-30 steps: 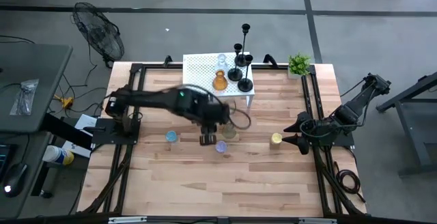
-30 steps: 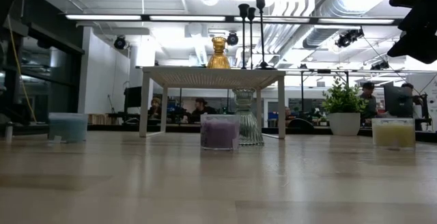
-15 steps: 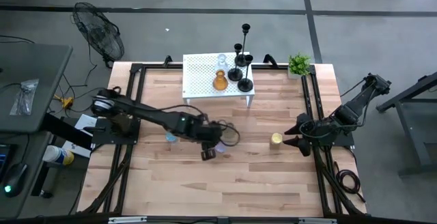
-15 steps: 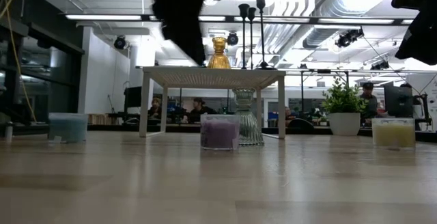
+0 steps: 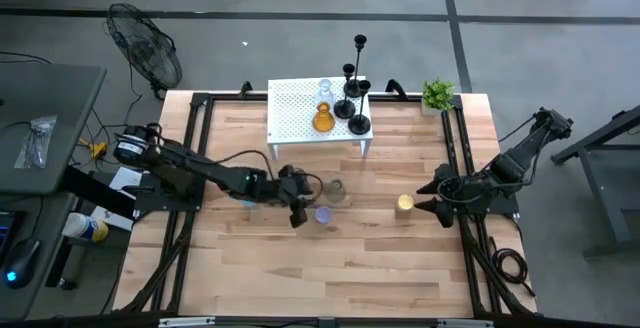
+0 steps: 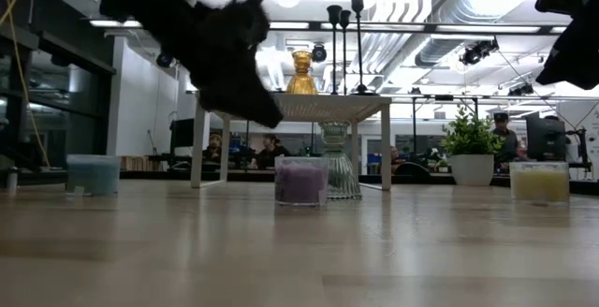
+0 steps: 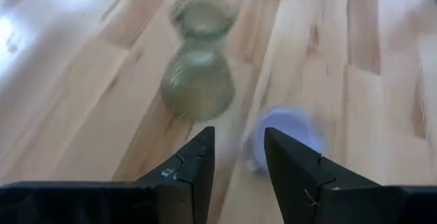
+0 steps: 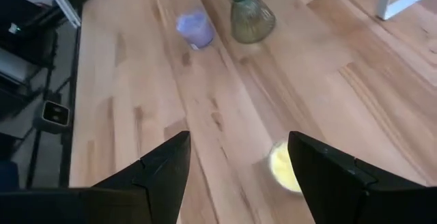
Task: Pick & Place candle stick holders
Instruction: Put the gray candle holder on the shelf
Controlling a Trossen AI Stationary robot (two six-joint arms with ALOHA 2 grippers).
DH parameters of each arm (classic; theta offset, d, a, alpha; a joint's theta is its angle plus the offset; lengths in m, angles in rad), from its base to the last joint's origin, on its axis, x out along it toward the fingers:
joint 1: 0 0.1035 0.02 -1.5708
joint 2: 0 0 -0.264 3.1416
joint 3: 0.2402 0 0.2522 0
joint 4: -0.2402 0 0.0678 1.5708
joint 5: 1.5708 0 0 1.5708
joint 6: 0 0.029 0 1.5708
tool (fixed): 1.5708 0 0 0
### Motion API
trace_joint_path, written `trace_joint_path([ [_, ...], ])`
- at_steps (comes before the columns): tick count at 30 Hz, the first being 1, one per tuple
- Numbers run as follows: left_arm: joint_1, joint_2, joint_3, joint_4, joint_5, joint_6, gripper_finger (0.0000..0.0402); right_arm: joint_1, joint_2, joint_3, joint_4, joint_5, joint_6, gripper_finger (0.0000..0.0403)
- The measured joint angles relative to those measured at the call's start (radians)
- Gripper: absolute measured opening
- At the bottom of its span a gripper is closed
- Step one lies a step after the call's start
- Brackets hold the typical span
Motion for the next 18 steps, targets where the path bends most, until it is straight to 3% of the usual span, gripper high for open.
trace_joint_path([
  [5,0.051,0.001,-0.097,0.156,0.005,0.034,0.0124,-0.001,0.005,0.0,-0.006,0.017,-0.02,0.0239],
  [10,0.092,0.02,-0.104,0.204,0.007,0.223,0.0124,-0.006,0.018,0.0,-0.016,0.028,-0.07,0.0239],
  [14,0.116,0.05,-0.102,0.263,0.087,0.343,0.0136,-0.006,0.032,0.0,-0.017,0.041,-0.076,0.0239],
  [18,0.137,0.092,-0.104,0.283,0.154,0.352,0.0174,-0.006,0.045,0.0,-0.016,0.042,-0.073,0.0239],
])
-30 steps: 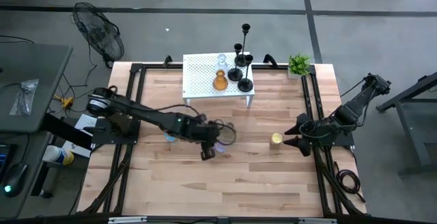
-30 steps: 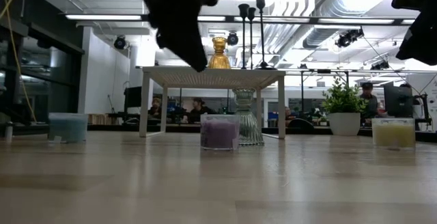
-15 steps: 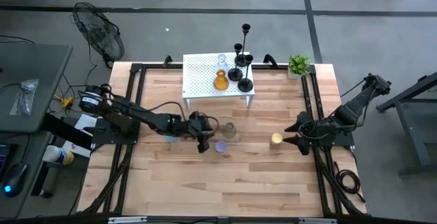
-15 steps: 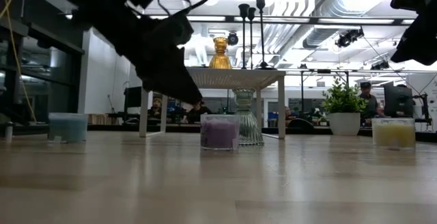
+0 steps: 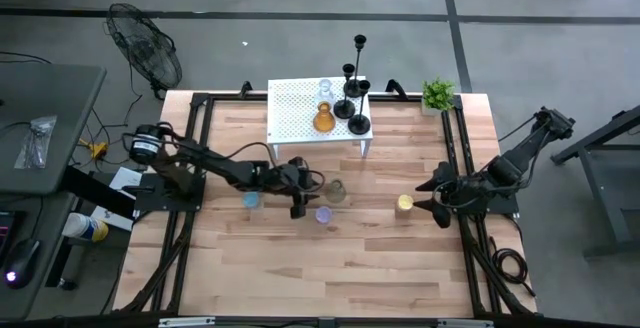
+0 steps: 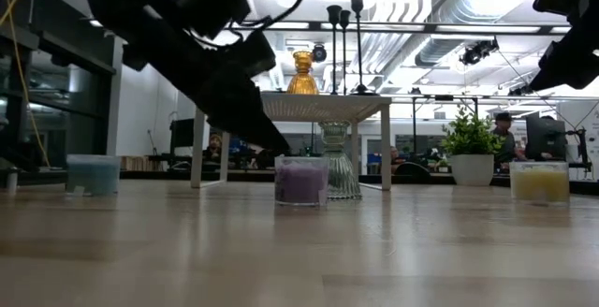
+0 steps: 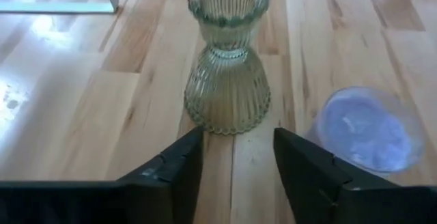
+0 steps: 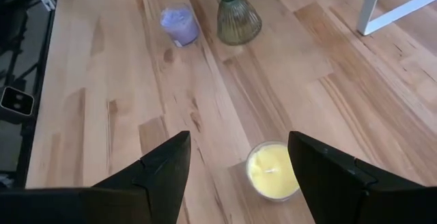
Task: Pick & Place candle stick holders
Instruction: Put the gray candle holder on the shelf
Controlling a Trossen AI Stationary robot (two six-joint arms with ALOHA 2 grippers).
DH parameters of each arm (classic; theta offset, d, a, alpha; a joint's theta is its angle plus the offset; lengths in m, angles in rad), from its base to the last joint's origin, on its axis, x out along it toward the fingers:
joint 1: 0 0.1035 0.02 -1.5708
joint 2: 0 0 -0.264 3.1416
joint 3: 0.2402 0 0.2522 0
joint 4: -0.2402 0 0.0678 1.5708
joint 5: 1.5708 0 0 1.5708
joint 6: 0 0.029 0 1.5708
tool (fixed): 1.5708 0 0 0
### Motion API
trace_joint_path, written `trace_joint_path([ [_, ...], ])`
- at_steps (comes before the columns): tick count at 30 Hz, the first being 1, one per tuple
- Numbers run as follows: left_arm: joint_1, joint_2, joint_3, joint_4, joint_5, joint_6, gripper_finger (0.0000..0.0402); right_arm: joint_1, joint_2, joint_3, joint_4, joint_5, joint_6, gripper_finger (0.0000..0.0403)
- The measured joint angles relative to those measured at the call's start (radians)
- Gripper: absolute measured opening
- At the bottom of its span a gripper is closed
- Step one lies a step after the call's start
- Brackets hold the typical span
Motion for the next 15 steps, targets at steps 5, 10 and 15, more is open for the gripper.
trace_joint_path([
  [5,0.007,0.045,0.0,0.02,-0.013,0.035,0.022,0.0,0.012,0.0,0.0,0.0,0.007,0.0239],
  [10,0.016,0.071,0.0,0.104,-0.016,0.048,0.0234,0.0,0.023,0.0,0.001,0.004,0.01,0.0239],
  [15,0.023,0.072,0.0,0.156,-0.013,0.047,0.0234,0.0,0.034,0.0,0.0,0.003,0.055,0.0239],
])
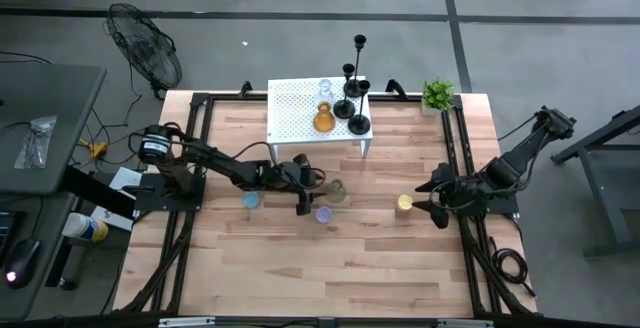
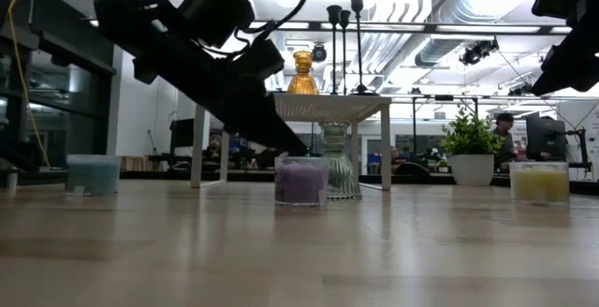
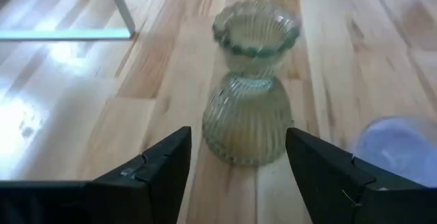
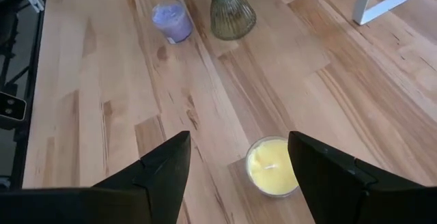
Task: Pick & Place candle stick holders
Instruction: Put the gray candle holder on the shelf
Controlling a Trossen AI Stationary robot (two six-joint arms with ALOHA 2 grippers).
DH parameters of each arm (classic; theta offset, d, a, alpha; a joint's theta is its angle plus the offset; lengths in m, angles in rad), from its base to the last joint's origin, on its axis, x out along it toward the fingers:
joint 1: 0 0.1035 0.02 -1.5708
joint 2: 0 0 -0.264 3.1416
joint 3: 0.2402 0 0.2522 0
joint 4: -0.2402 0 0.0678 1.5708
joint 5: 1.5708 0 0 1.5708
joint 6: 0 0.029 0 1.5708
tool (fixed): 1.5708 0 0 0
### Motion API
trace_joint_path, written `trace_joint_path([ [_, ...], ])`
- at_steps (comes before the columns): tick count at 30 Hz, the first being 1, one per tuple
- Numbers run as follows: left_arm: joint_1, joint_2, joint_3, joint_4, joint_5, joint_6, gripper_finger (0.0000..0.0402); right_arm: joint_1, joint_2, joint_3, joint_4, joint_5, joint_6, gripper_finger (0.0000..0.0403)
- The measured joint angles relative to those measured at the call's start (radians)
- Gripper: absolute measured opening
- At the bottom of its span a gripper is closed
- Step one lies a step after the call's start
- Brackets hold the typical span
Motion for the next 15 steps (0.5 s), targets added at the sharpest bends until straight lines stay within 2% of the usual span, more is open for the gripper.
trace_joint_path([
  [4,0.0,0.004,0.004,0.053,0.028,0.003,0.0234,0.0,0.01,0.0,0.0,0.0,0.0,0.0239],
  [15,0.004,0.104,0.075,0.129,0.021,-0.002,0.0234,0.0,0.026,0.0,-0.001,-0.003,-0.001,0.0239],
])
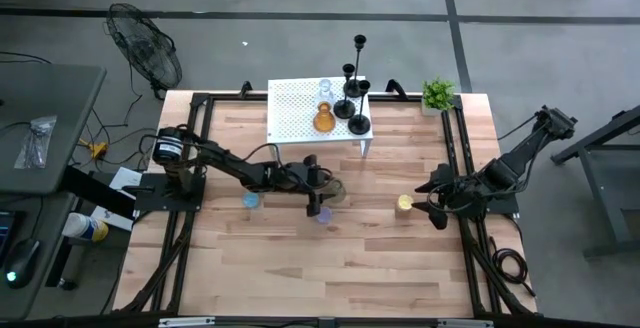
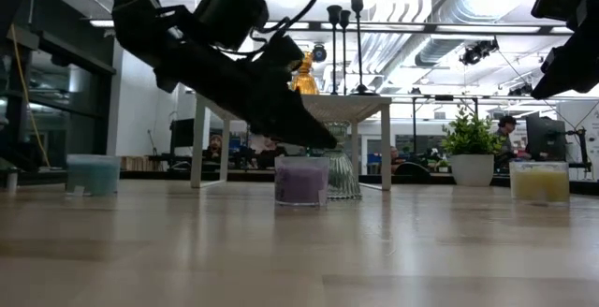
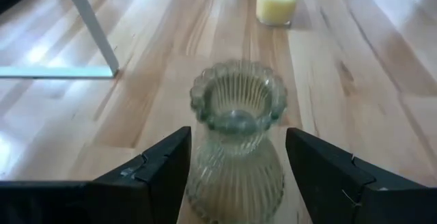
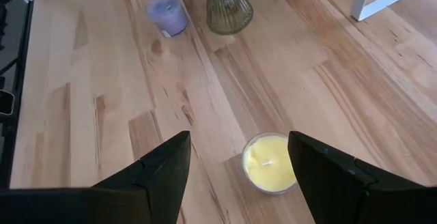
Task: Pick & Place candle stick holders
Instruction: Put the gray candle holder on the shelf
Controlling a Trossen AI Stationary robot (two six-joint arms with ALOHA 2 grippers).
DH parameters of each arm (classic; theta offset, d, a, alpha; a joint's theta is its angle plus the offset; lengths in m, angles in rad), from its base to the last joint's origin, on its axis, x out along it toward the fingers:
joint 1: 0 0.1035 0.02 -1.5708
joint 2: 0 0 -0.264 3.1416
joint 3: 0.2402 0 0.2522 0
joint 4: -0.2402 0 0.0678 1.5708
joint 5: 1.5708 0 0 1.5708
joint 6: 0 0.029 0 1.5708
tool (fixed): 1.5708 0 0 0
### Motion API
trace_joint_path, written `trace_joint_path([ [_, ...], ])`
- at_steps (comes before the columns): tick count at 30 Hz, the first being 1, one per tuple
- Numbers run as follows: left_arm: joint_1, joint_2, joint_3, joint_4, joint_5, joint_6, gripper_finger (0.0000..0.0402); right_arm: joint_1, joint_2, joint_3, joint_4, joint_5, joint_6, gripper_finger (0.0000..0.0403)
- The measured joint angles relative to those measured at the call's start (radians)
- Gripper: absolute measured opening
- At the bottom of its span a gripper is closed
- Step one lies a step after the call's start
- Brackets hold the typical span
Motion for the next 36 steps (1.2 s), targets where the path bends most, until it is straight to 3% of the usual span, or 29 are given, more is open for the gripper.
trace_joint_path([
  [16,0.0,0.058,0.065,0.011,-0.011,-0.026,0.0231,0.0,0.003,0.0,0.001,-0.001,-0.003,0.0239],
  [36,-0.001,0.058,0.065,0.014,-0.013,-0.053,0.0139,0.001,0.003,0.0,0.0,-0.001,-0.004,0.0239],
])
